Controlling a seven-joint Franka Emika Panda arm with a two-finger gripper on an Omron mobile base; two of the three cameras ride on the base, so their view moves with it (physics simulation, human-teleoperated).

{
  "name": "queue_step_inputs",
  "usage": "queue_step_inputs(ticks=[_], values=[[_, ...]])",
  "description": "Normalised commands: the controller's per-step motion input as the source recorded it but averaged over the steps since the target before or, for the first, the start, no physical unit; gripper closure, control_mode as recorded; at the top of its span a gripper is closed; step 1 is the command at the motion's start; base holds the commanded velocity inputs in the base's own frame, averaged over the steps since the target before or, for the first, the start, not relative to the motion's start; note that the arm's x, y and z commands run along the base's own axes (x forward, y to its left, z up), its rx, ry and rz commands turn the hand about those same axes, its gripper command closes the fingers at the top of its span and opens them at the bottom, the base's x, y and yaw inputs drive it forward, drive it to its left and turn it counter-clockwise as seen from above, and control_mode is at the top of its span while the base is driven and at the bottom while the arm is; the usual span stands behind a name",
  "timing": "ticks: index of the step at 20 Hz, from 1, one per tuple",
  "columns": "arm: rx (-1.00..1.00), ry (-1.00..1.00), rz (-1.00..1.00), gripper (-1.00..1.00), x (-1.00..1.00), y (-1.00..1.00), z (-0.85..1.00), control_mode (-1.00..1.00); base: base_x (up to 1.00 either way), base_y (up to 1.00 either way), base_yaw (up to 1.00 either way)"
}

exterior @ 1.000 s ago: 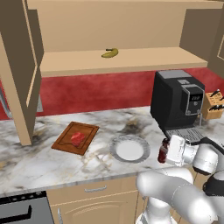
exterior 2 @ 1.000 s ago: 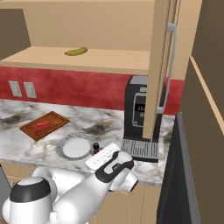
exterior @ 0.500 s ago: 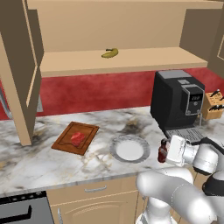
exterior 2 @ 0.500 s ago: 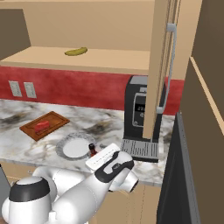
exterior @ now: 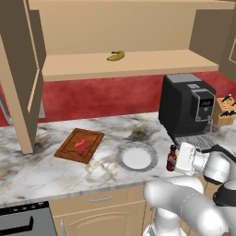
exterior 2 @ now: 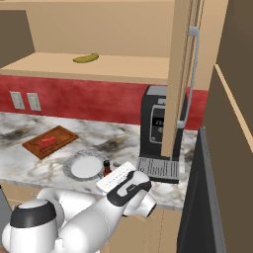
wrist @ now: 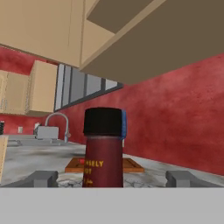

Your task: Pick the steak from the plate and place it on the cutting board. Then pick the condiment bottle from the cabinet and place it next to the cutting board.

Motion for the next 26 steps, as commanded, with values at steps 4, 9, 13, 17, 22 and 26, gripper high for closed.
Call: queue_step_inputs(ticks=[4,9,13,17,22,26], values=[[0.00,0.00,0.00,-1.00,0.00,0.00,0.00,-1.00,0.00,0.00,0.00],[0.00,0.00,0.00,-1.00,-0.01,-0.07,0.05,-1.00,0.00,0.00,0.00],[0.00,0.00,0.00,-1.00,-0.10,-0.12,0.23,-1.00,0.00,0.00,0.00],[0.00,0.00,0.00,-1.00,-0.16,-0.03,0.32,-1.00,0.00,0.00,0.00],[0.00,0.00,0.00,-1.00,-0.29,0.00,0.36,-1.00,0.00,0.00,0.00],[0.00,0.00,0.00,-1.00,-0.42,0.00,0.36,-1.00,0.00,0.00,0.00]])
